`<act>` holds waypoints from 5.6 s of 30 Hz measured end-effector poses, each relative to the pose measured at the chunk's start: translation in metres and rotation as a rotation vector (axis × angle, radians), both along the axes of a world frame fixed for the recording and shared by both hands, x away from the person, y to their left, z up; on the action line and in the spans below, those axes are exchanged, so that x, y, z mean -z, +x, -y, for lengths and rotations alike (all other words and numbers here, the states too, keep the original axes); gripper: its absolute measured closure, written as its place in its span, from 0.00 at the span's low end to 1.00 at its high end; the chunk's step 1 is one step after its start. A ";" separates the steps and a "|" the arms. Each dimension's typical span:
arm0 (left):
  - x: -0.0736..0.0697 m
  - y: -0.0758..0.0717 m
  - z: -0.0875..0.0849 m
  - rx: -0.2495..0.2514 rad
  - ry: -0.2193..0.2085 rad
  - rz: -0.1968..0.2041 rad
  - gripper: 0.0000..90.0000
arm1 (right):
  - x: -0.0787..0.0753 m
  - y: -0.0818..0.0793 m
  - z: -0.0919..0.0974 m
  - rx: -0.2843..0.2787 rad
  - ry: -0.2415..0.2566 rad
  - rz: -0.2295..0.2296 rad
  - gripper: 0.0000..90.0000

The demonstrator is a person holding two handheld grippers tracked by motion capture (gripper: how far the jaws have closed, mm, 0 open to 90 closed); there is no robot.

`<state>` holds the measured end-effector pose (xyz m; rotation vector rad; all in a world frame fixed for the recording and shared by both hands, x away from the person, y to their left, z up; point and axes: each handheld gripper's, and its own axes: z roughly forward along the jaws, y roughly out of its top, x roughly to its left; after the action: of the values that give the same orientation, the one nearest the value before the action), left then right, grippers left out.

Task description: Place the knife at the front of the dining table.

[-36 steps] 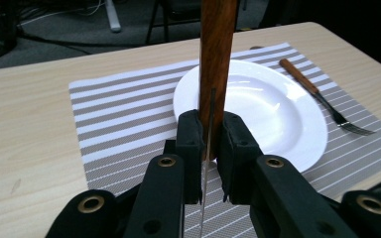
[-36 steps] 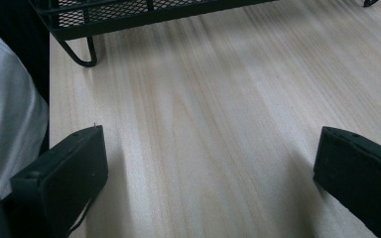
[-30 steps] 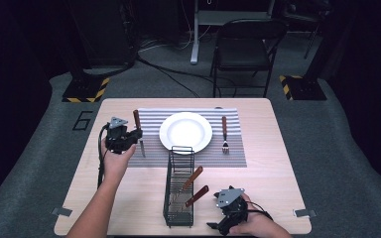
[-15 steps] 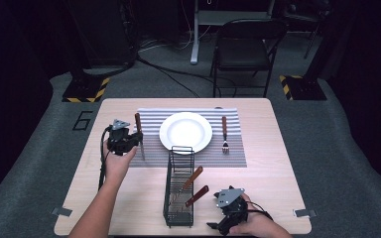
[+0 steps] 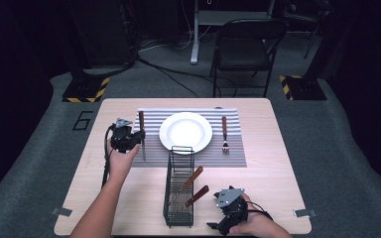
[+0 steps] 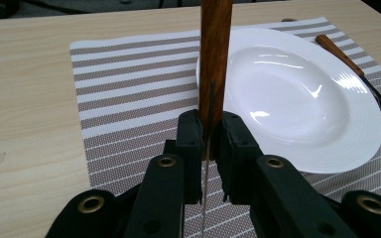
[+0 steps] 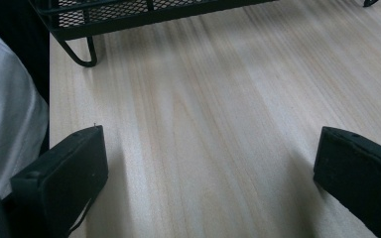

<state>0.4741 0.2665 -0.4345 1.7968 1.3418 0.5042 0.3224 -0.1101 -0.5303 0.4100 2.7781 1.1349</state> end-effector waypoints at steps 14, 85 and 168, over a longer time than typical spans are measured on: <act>0.009 0.028 0.001 -0.027 -0.036 -0.054 0.89 | 0.000 0.000 0.000 -0.004 0.001 0.004 0.00; 0.079 0.091 -0.004 -0.223 -0.209 -0.267 0.89 | 0.000 0.001 0.000 -0.005 0.002 0.003 0.00; -0.018 -0.040 -0.033 0.108 -0.089 -0.019 0.59 | 0.000 0.001 -0.001 0.007 0.003 -0.001 0.00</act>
<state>0.4337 0.2991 -0.4161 1.7934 1.2532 0.3642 0.3230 -0.1095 -0.5304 0.4209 2.7741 1.1377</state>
